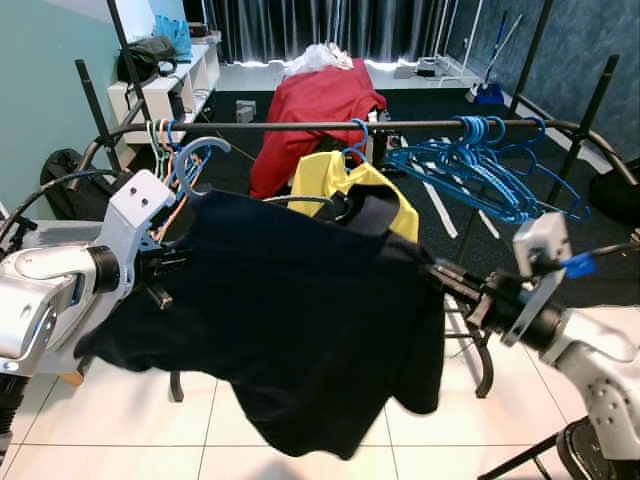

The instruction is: Hang hanger

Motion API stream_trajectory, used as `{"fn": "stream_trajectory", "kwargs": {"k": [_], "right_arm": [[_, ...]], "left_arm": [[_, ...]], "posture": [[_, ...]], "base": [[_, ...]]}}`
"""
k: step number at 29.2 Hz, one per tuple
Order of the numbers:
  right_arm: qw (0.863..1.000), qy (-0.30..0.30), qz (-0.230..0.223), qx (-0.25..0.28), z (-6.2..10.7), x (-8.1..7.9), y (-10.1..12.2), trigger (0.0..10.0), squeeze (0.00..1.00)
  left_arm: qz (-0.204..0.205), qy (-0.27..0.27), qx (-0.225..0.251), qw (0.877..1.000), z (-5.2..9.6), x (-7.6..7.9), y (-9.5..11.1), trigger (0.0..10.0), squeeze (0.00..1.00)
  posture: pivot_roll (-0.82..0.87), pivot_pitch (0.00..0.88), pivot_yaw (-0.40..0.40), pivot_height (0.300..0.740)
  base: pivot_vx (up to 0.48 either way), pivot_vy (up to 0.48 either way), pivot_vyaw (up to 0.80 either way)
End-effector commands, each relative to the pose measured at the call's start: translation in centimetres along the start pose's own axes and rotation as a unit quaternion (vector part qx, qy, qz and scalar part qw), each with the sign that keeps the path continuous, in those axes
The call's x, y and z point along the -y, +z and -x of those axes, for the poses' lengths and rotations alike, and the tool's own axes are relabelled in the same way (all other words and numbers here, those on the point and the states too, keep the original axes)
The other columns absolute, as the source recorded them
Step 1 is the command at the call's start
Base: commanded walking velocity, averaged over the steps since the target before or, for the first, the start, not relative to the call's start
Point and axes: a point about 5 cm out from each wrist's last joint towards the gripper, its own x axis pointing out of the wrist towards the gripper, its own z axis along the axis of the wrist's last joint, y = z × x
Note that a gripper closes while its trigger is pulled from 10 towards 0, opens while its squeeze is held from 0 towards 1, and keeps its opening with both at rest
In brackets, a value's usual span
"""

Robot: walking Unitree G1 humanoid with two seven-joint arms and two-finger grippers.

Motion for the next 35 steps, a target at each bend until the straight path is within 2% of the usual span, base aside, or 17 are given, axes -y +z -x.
{"fn": "stream_trajectory", "kwargs": {"k": [1, 7, 11, 13, 16, 18, 19, 21, 22, 24, 25, 27, 28, 29, 31, 33, 35], "right_arm": [[1.000, -0.002, 0.000, -0.009, 0.0, -0.2, -0.7, 0.0, 0.00], [1.000, 0.001, -0.001, -0.018, -1.2, -0.8, -1.5, 0.0, 0.00], [0.999, -0.012, 0.000, -0.030, -1.1, -0.5, -1.7, 0.0, 0.00], [0.999, -0.012, 0.000, -0.030, -1.1, -0.5, -1.7, 0.0, 0.00], [0.999, -0.022, -0.001, -0.033, -1.0, -0.5, -1.9, 0.0, 0.00], [0.999, -0.022, -0.001, -0.033, -1.0, -0.5, -1.9, 0.0, 0.00], [1.000, -0.007, -0.007, -0.027, -1.4, -1.3, -1.9, 2.2, 0.00], [1.000, -0.007, -0.007, -0.027, -1.4, -1.3, -1.9, 2.2, 0.00], [0.999, 0.033, -0.032, -0.010, -1.9, -2.8, -1.7, 10.0, 0.25], [0.999, 0.033, -0.032, -0.010, -1.9, -2.8, -1.7, 10.0, 0.25], [0.995, 0.082, -0.053, 0.009, -1.7, -4.1, -1.1, 10.0, 1.00], [0.995, 0.082, -0.053, 0.009, -1.7, -4.1, -1.1, 10.0, 1.00], [0.990, 0.120, -0.070, 0.022, -0.6, -4.6, -0.4, 10.0, 1.00], [0.990, 0.120, -0.070, 0.022, -0.6, -4.6, -0.4, 10.0, 1.00], [0.983, 0.172, -0.069, 0.012, 2.7, -4.4, 0.9, 10.0, 1.00], [0.981, 0.181, -0.067, 0.006, 3.6, -4.3, 1.3, 10.0, 1.00], [0.988, 0.153, -0.034, -0.006, 5.3, -2.5, 2.5, 10.0, 1.00]], "left_arm": [[-0.003, 0.039, 0.015, 0.999, 1.0, -1.3, 1.0, 10.0, 0.00], [-0.003, 0.023, 0.062, 0.998, 0.6, -0.7, 2.3, 10.0, 0.00], [-0.009, 0.005, 0.107, 0.994, 0.7, -0.1, 3.1, 10.0, 0.00], [-0.009, 0.005, 0.107, 0.994, 0.7, -0.1, 3.1, 10.0, 0.00], [0.001, -0.006, 0.160, 0.987, 0.8, 0.3, 4.1, 10.0, 0.00], [0.001, -0.006, 0.160, 0.987, 0.8, 0.3, 4.1, 10.0, 0.00], [0.017, -0.011, 0.193, 0.981, 0.7, 0.7, 4.7, 10.0, 0.00], [0.017, -0.011, 0.193, 0.981, 0.7, 0.7, 4.7, 10.0, 0.00], [0.032, -0.015, 0.224, 0.974, 0.5, 1.1, 5.3, 10.0, 0.00], [0.032, -0.015, 0.224, 0.974, 0.5, 1.1, 5.3, 10.0, 0.00], [0.032, -0.016, 0.230, 0.973, 0.3, 1.2, 5.3, 10.0, 0.00], [0.032, -0.016, 0.230, 0.973, 0.3, 1.2, 5.3, 10.0, 0.00], [0.021, -0.011, 0.214, 0.977, 0.2, 1.1, 4.7, 10.0, 0.00], [0.021, -0.011, 0.214, 0.977, 0.2, 1.1, 4.7, 10.0, 0.00], [-0.026, -0.003, 0.151, 0.988, 0.2, 0.2, 2.9, 10.0, 0.00], [-0.040, -0.002, 0.134, 0.990, 0.3, -0.1, 2.5, 10.0, 0.00], [-0.130, -0.032, 0.060, 0.989, 0.3, 0.0, 0.9, 10.0, 0.00]], "posture": [[-0.07, 0.000, 0.013, 0.740], [-0.07, 0.000, 0.011, 0.740], [-0.08, 0.000, 0.009, 0.740], [-0.08, 0.000, 0.009, 0.740], [-0.08, 0.000, 0.009, 0.740], [-0.08, 0.000, 0.009, 0.740], [-0.08, 0.000, 0.009, 0.740], [-0.08, 0.000, 0.009, 0.740], [-0.08, 0.000, 0.006, 0.740], [-0.08, 0.000, 0.006, 0.740], [-0.08, 0.000, 0.007, 0.740], [-0.08, 0.000, 0.007, 0.740], [-0.08, 0.000, 0.007, 0.740], [-0.08, 0.000, 0.007, 0.740], [-0.09, 0.000, 0.014, 0.740], [-0.09, 0.000, 0.014, 0.740], [-0.09, 0.000, 0.021, 0.740]], "base": [[0.000, 0.000, 0.00], [0.000, 0.000, 0.00], [0.000, 0.000, 0.00], [0.000, 0.000, 0.00], [0.000, 0.000, 0.00], [0.000, 0.000, 0.00], [0.000, 0.000, 0.00], [0.000, 0.000, 0.00], [0.000, 0.000, 0.00], [0.000, 0.000, 0.00], [0.000, 0.000, 0.00], [0.000, 0.000, 0.00], [0.000, 0.000, 0.00], [0.000, 0.000, 0.00], [0.000, 0.000, 0.00], [0.000, 0.000, 0.00], [0.000, 0.000, 0.00]]}}
